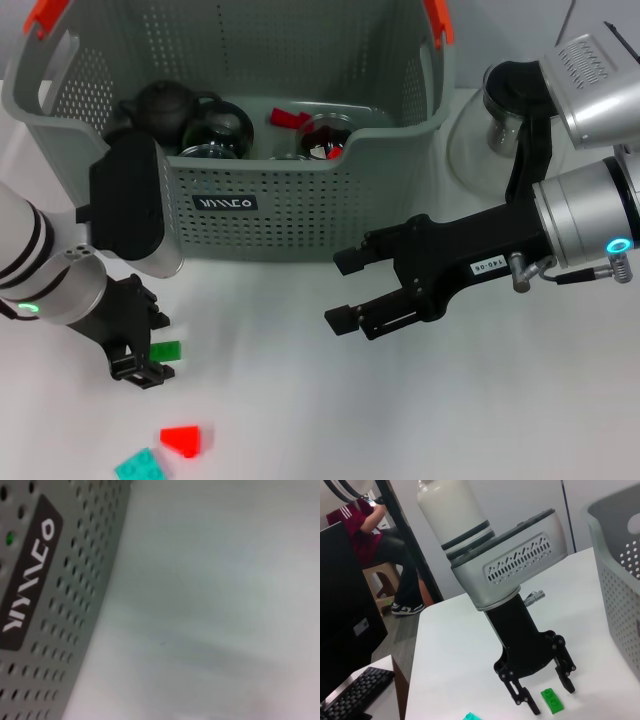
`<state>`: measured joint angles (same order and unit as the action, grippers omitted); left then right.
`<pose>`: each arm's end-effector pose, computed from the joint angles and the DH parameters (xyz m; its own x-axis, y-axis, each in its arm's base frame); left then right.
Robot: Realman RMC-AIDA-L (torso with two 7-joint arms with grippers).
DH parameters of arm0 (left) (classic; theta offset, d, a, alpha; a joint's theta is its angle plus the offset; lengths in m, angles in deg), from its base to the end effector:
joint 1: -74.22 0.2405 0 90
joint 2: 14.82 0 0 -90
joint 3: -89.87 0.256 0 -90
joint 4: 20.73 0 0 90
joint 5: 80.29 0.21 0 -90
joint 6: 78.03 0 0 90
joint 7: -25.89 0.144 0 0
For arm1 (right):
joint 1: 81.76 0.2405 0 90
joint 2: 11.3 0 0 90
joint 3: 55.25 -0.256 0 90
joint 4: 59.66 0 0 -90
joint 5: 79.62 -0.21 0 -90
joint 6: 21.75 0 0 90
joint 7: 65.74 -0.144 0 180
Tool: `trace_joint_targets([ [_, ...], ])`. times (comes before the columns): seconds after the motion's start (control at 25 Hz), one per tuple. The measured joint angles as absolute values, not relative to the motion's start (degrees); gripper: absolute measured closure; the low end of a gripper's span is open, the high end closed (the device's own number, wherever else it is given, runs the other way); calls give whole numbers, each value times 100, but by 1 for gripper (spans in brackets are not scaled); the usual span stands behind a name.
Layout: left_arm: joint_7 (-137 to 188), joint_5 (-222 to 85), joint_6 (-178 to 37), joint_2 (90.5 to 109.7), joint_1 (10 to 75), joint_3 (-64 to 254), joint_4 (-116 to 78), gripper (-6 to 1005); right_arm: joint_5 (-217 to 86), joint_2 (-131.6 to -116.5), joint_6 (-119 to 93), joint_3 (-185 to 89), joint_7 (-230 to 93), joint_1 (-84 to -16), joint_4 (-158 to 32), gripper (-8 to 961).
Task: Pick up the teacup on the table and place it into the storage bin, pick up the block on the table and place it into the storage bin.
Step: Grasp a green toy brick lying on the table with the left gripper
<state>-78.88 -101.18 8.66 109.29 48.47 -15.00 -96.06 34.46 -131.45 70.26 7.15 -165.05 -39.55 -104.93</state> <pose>-0.2469 0.3238 -0.0103 0.8470 0.2090 -0.4888 0.0968 -0.9647 -0.2448 0.1547 0.3473 -0.0404 0.9135 -0.3205 -0.2504 -0.2920 -0.9454 0.1449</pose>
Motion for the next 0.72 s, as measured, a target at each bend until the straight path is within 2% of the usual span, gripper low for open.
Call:
trace_joint_targets([
  [0.48, -7888, -10104, 900, 10942, 4835, -1498, -9611, 394, 3446, -13135, 7026, 716, -16495, -3973, -10439, 101],
  [0.72, -7888, -10072, 886, 10958, 4839, -1498, -9601, 484, 3446, -13136, 7027, 715, -16480, -3978, -10439, 100],
])
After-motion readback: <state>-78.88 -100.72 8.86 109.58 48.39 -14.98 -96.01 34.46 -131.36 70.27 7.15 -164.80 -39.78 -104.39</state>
